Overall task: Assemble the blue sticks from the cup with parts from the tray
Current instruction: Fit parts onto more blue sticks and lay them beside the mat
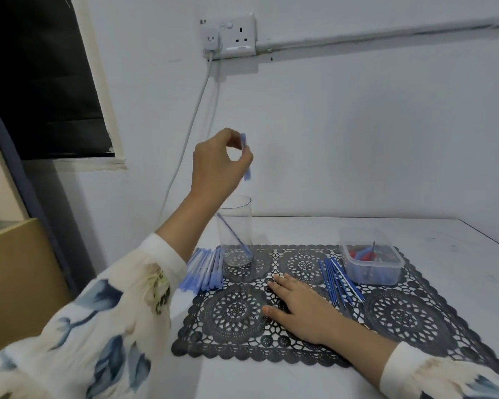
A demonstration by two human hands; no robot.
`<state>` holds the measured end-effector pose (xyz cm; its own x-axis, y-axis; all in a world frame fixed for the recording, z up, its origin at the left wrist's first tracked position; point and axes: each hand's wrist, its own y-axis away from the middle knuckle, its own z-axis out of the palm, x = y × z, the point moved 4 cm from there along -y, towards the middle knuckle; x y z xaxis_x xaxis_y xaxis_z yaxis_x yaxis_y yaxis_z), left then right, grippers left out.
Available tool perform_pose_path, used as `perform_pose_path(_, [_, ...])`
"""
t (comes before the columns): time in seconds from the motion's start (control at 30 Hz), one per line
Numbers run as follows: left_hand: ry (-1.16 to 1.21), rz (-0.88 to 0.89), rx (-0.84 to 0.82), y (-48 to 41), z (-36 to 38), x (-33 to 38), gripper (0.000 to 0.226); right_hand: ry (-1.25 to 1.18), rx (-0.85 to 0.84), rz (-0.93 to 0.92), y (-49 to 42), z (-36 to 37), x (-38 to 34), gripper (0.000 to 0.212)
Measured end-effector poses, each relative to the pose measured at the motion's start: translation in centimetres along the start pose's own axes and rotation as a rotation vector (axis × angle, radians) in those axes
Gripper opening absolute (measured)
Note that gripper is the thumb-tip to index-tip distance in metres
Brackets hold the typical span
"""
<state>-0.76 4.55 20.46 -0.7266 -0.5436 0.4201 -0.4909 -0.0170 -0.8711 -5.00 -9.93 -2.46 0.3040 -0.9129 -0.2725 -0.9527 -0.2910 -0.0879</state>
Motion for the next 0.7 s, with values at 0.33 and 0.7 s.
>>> perform_pose_path(0.33, [-0.071, 0.114, -0.337, 11.1, 2.9, -2.2, 0.033, -0.38, 0.452, 0.012, 0.8, -2.5, 0.5, 0.044])
perform_pose_path(0.7, [-0.093, -0.117, -0.582, 16.2, 4.8, -5.7, 0.019, -0.294, 0.574, -0.075, 1.1, -3.0, 0.3, 0.033])
